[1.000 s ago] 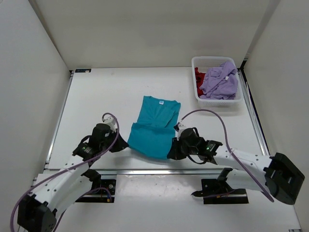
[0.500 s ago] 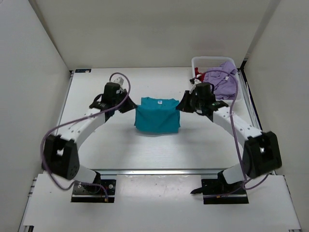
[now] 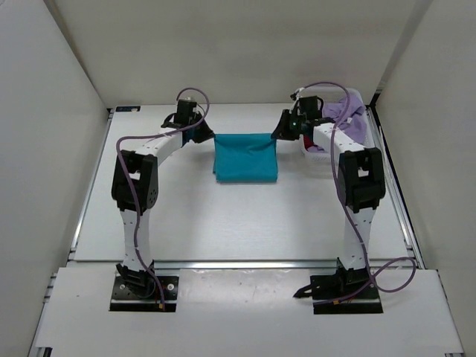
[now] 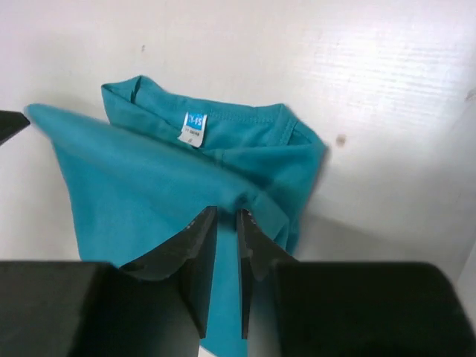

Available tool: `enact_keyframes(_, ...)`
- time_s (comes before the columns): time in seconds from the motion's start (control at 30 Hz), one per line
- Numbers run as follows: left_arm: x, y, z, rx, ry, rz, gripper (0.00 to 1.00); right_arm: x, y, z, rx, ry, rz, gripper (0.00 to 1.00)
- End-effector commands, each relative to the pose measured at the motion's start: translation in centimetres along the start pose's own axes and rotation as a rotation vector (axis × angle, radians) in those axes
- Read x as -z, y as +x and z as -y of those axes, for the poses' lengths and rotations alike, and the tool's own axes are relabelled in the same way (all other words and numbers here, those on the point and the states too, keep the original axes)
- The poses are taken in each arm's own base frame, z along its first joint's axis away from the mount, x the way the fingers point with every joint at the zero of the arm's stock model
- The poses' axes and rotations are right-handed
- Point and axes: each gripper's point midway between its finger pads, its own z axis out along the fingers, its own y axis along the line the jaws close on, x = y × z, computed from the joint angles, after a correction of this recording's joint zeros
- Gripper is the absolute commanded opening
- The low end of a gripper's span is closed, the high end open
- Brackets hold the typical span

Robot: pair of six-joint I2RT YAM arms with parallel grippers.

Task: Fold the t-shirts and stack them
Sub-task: Fold the long partially folded tshirt into a neat square, then put the neatly folded tshirt into the corner of the board with the left arm

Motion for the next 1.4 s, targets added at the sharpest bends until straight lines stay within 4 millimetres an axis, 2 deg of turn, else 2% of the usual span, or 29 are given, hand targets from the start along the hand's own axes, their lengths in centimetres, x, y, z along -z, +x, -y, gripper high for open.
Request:
enact_keyframes(0.0, -0.6, -3.0, 1.6, 0.016, 0.034, 0.042, 0.24, -1.0, -2.7, 0.7, 0.020, -0.004, 0.023, 0.18)
enact_keyframes(0.03, -1.0, -3.5, 1.6, 0.030, 0.038, 0.041, 0.31, -1.6, -2.9, 0.7, 0.029, -0.005, 0.016, 0.23)
enact_keyframes(0.07, -0.9, -3.9, 1.7, 0.041, 0.049, 0.034, 0.39, -1.5, -3.6, 0.6, 0.039, -0.003, 0.026, 0.36)
enact_keyframes(0.13, -0.1, -4.9, 2.0, 0.046, 0.077, 0.069, 0.50, -0.9, -4.3, -0.7, 0.064, -0.015, 0.036, 0.52)
enact_keyframes(0.2, 1.5, -5.4, 2.6, 0.035, 0.085, 0.102, 0.57, 0.4, -5.0, -1.4, 0.105, 0.016, 0.074, 0.58)
enact_keyframes(0.23, 2.2, -5.5, 3.0, 0.027, 0.099, 0.110, 0.58, 1.1, -4.6, -2.3, 0.123, 0.012, 0.074, 0.59)
enact_keyframes(0.27, 2.5, -4.4, 4.0, 0.007, 0.122, 0.092, 0.55, 1.2, -3.7, -2.2, 0.127, 0.025, 0.058, 0.58)
enact_keyframes(0.3, 2.9, -3.5, 4.5, -0.011, 0.136, 0.080, 0.53, 1.6, -2.2, -2.7, 0.133, 0.024, 0.037, 0.50)
enact_keyframes(0.33, 2.8, -2.2, 5.4, -0.026, 0.156, 0.066, 0.52, 1.7, -1.8, -3.4, 0.135, 0.011, 0.037, 0.33)
enact_keyframes(0.37, 2.8, -0.3, 5.6, -0.049, 0.161, 0.041, 0.50, 1.8, 0.1, -3.8, 0.124, -0.009, 0.015, 0.20)
enact_keyframes(0.4, 2.6, 1.8, 5.5, -0.061, 0.161, 0.005, 0.49, 1.8, 1.5, -4.1, 0.131, -0.029, 0.007, 0.16)
enact_keyframes(0.43, 2.6, 2.5, 5.9, -0.067, 0.178, 0.000, 0.48, 1.7, 2.3, -4.5, 0.123, -0.036, 0.003, 0.08)
enact_keyframes(0.53, 1.2, 8.0, 4.0, -0.082, 0.145, -0.108, 0.45, 1.3, 4.8, -4.2, 0.094, -0.046, -0.010, 0.05)
enact_keyframes(0.57, 1.0, 8.5, 3.5, -0.080, 0.135, -0.110, 0.44, 1.1, 5.6, -3.9, 0.096, -0.038, -0.025, 0.06)
enact_keyframes(0.63, 0.7, 11.3, 1.3, -0.069, 0.096, -0.169, 0.43, 0.3, 7.2, -2.6, 0.093, 0.007, -0.070, 0.04)
enact_keyframes(0.67, 0.7, 11.7, 1.1, -0.061, 0.102, -0.172, 0.43, 0.0, 7.8, -2.4, 0.101, 0.017, -0.080, 0.03)
enact_keyframes(0.7, 1.0, 12.8, 0.1, -0.044, 0.091, -0.194, 0.41, -0.2, 8.9, -2.1, 0.100, 0.033, -0.098, 0.02)
enact_keyframes(0.73, 1.4, 13.8, -0.8, -0.033, 0.086, -0.210, 0.41, -0.2, 9.0, -1.7, 0.096, 0.041, -0.091, 0.01)
enact_keyframes(0.8, 2.2, 14.7, -2.0, -0.005, 0.073, -0.215, 0.41, -0.1, 11.3, -1.1, 0.067, 0.048, -0.121, 0.00)
enact_keyframes(0.87, 3.6, 15.9, -2.8, -0.004, 0.091, -0.217, 0.41, 0.2, 12.8, -1.3, 0.072, 0.044, -0.137, 0.00)
enact_keyframes(0.9, 4.0, 15.8, -2.6, -0.006, 0.108, -0.208, 0.40, 0.3, 14.5, -1.4, 0.073, 0.049, -0.167, 0.00)
enact_keyframes(0.93, 5.2, 17.1, -3.3, 0.003, 0.109, -0.229, 0.40, 0.9, 16.0, -1.3, 0.073, 0.060, -0.192, 0.00)
enact_keyframes(0.97, 6.3, 17.0, -3.3, 0.007, 0.129, -0.208, 0.41, 1.3, 15.8, -2.5, 0.085, 0.033, -0.165, 0.00)
enact_keyframes(1.0, 6.9, 17.3, -3.1, 0.012, 0.149, -0.206, 0.41, 1.6, 17.8, -2.4, 0.086, 0.041, -0.195, 0.00)
enact_keyframes(1.03, 8.1, 17.9, -3.3, 0.019, 0.156, -0.213, 0.42, 2.5, 18.3, -3.1, 0.089, 0.027, -0.183, 0.00)
enact_keyframes(1.13, 11.0, 18.2, -2.5, 0.004, 0.210, -0.191, 0.46, 4.0, 18.6, -4.4, 0.109, 0.005, -0.170, 0.00)
enact_keyframes(1.23, 13.5, 15.8, -2.4, -0.013, 0.217, -0.091, 0.51, 5.8, 17.0, -5.9, 0.139, -0.015, -0.124, 0.02)
enact_keyframes(1.33, 14.3, 14.2, -4.0, -0.031, 0.166, -0.032, 0.56, 6.5, 16.0, -7.1, 0.170, -0.049, -0.100, 0.03)
enact_keyframes(1.37, 14.2, 13.4, -4.6, -0.040, 0.147, -0.014, 0.59, 6.7, 16.4, -7.1, 0.173, -0.047, -0.110, 0.04)
